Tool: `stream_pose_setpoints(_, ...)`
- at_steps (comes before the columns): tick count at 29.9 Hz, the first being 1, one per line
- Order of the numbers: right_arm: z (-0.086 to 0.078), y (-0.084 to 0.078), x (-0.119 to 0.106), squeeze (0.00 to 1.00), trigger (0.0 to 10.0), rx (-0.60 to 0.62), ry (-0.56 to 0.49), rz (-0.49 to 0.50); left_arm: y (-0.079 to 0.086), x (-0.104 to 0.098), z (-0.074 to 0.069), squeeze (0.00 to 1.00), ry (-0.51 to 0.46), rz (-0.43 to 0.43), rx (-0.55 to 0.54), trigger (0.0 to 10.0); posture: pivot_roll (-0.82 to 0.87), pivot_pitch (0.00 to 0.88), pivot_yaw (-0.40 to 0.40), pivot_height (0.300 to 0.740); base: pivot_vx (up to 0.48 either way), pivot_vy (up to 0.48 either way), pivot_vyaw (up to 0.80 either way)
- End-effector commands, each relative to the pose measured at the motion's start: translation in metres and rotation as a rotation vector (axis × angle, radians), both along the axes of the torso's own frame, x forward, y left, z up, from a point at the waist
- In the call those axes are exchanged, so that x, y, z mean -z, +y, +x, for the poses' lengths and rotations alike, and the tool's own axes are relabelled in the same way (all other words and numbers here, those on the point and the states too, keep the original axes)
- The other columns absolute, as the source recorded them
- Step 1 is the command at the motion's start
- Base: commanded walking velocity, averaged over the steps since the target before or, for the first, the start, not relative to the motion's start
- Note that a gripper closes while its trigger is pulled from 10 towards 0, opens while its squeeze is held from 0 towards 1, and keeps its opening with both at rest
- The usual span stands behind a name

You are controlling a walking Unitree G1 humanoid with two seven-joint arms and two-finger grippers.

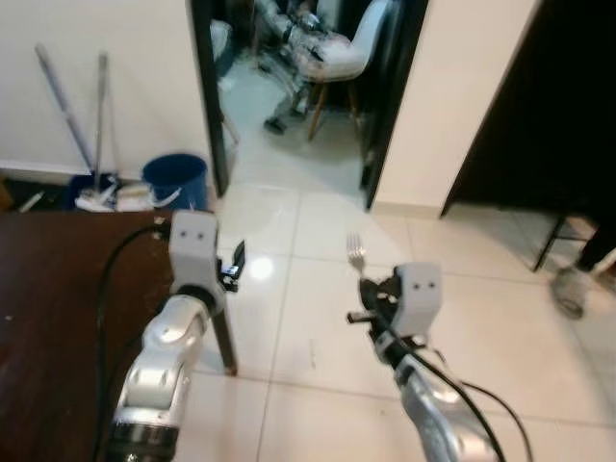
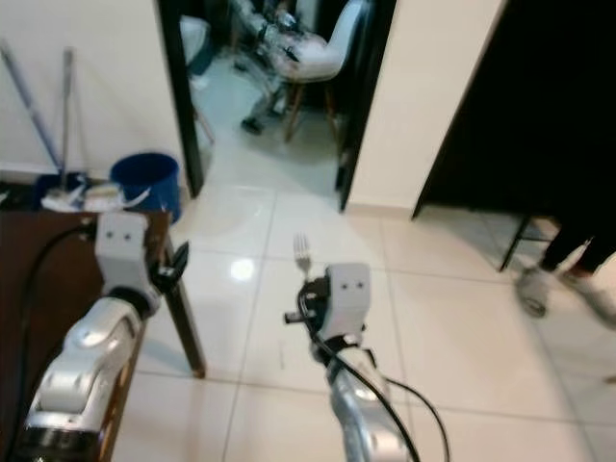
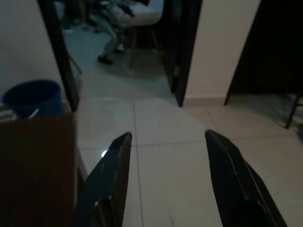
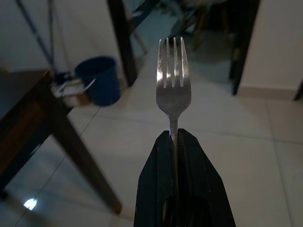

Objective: Setting the table

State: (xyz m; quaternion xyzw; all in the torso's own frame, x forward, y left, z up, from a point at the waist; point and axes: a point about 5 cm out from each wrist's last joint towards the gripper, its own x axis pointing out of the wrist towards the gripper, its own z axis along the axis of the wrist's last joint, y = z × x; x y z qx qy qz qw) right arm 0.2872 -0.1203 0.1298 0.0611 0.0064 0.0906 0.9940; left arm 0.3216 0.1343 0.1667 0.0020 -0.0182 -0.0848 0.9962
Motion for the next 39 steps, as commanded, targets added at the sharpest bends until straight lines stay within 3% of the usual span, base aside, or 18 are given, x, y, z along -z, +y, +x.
stream_pose_setpoints(1, -0.0031, 0.0042, 0.0061, 0.0, 10.0, -0.011, 0.023, 0.016, 0.0064, 0.0061, -0.0013, 0.0, 0.022, 0.004, -0.028, 10.0, -0.05, 0.0, 0.054, 0.74, 0.0, 0.0, -0.8)
stream_pose_setpoints(29, -0.0053, 0.003, 0.0079, 0.0, 10.0, 0.0, 0.03, 0.014, 0.0061, 0.006, 0.0006, 0.0, 0.022, 0.012, -0.036, 10.0, -0.05, 0.0, 0.061, 0.74, 0.0, 0.0, -0.8)
stream_pose_setpoints(39, -0.0049, 0.0027, 0.0062, 0.0, 10.0, 0.004, 0.014, 0.01, 0.0096, 0.005, 0.0044, 0.0, 0.019, 0.023, -0.069, 10.0, -0.05, 0.0, 0.063, 0.74, 0.465, 0.0, -0.06)
